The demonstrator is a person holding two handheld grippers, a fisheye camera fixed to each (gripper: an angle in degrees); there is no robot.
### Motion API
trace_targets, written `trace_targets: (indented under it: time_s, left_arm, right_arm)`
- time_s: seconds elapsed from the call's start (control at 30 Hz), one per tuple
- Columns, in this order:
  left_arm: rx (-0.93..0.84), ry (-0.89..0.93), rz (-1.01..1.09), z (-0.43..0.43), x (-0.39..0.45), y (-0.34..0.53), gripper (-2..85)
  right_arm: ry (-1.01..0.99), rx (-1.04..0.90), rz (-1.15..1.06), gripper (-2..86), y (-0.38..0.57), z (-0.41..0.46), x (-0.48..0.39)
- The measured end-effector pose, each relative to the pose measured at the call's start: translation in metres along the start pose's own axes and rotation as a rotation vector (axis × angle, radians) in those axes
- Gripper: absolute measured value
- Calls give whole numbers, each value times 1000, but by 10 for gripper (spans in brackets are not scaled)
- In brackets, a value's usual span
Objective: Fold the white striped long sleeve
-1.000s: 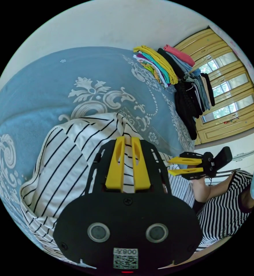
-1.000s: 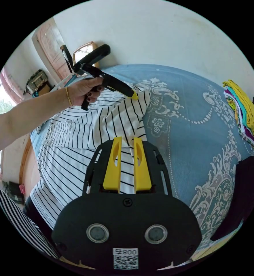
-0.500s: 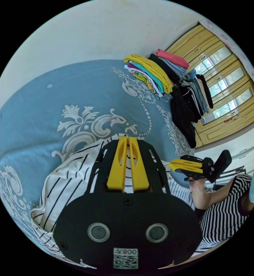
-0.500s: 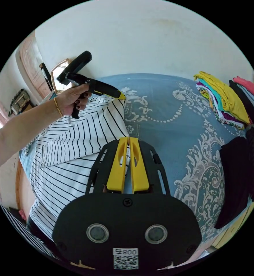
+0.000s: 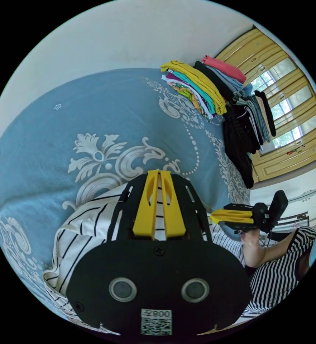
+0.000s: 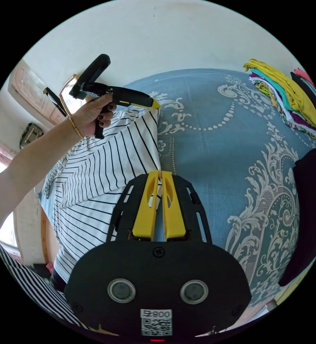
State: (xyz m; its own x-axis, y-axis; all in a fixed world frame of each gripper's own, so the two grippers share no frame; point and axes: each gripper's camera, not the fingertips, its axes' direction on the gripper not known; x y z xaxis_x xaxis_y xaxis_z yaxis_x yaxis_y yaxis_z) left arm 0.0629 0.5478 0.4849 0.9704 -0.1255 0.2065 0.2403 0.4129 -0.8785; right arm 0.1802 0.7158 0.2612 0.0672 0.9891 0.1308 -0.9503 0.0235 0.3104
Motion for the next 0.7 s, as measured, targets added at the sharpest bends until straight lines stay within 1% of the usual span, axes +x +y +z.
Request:
trace_targets:
  time_s: [0.1,0.23,0.3,0.33,0.43,0.53,0.6,0.7]
  left_arm:
    - [-39,-26,6,6,8,-4,11]
    - [4,-60,42,-9,20,3,13]
    - [34,-151,96,-23,34,11,15]
    - [41,-166,104,-26,37,14,15]
    - [96,-204,136,-39,50,28,16]
    - [128,-166,134,-43,54,38,16]
    - [88,-155,121,-39,53,40,16]
    - [63,-151,113,-39,53,44,16]
  right_arm:
    - [-69,2,26,11,4,-3,19]
    - [-126,38,74,5,11,-13,43]
    - [-87,57,88,3,13,-19,47]
    - [-64,69,94,2,14,-23,48]
    - [-82,108,68,1,15,-29,46]
    - [-65,163,-9,1,15,-36,33]
    - [-46,178,-72,1,14,-37,22]
    - [13,81,-100,0,6,-18,15]
